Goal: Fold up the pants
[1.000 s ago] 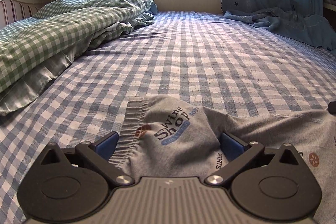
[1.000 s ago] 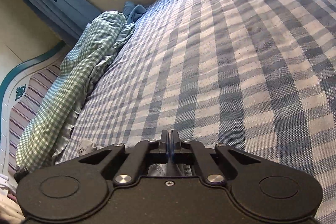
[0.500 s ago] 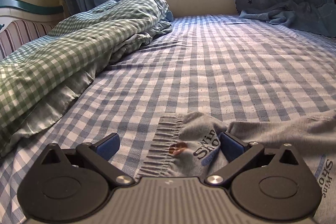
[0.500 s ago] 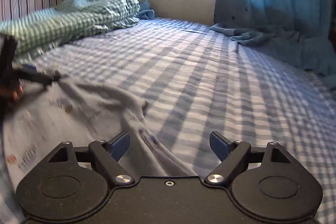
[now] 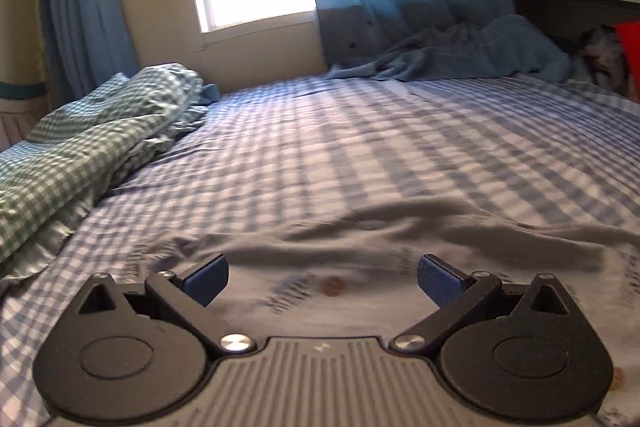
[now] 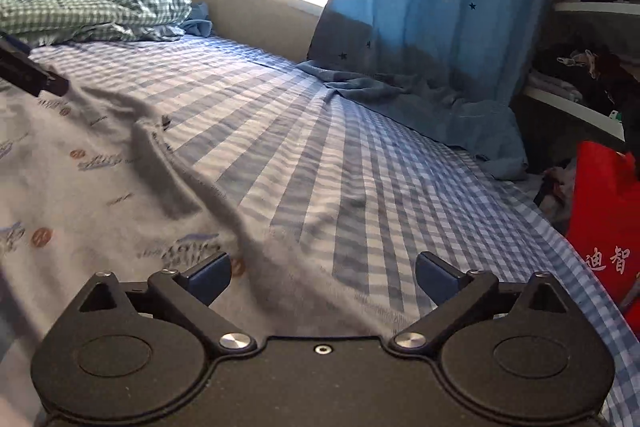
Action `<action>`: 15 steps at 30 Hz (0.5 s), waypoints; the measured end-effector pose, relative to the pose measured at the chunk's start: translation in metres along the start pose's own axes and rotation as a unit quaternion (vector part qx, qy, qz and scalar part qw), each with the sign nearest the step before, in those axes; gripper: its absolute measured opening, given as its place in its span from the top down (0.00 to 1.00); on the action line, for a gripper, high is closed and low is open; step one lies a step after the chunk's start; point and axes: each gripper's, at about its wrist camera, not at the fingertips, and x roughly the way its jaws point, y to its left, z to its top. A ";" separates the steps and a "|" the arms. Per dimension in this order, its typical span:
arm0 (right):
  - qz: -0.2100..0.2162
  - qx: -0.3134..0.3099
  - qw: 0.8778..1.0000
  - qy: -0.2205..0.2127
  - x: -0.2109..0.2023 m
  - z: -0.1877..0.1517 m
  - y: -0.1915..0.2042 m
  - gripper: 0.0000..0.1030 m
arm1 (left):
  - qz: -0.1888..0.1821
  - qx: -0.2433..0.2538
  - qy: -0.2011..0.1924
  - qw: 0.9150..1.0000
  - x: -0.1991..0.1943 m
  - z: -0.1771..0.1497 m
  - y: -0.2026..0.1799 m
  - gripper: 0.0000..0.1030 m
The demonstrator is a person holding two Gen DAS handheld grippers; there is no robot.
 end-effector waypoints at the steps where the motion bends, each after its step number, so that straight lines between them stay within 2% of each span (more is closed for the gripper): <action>1: -0.005 -0.016 1.000 0.002 -0.008 -0.009 0.002 0.04 | -0.011 0.016 0.003 1.000 -0.005 -0.006 -0.016 0.00; 4: -0.046 -0.053 0.998 0.006 -0.031 -0.039 -0.006 0.03 | -0.017 0.080 0.003 0.997 -0.018 -0.029 -0.054 0.00; 7: -0.084 -0.035 0.996 0.013 -0.050 -0.069 -0.036 0.01 | 0.009 0.124 0.003 0.992 -0.025 -0.048 -0.070 0.01; 12: -0.146 0.052 0.987 0.036 -0.069 -0.117 -0.109 0.01 | 0.037 0.088 0.027 0.995 -0.026 -0.051 -0.053 0.00; 15: -0.195 0.090 0.976 0.045 -0.078 -0.143 -0.145 0.01 | 0.045 0.047 0.044 0.997 -0.027 -0.049 -0.036 0.00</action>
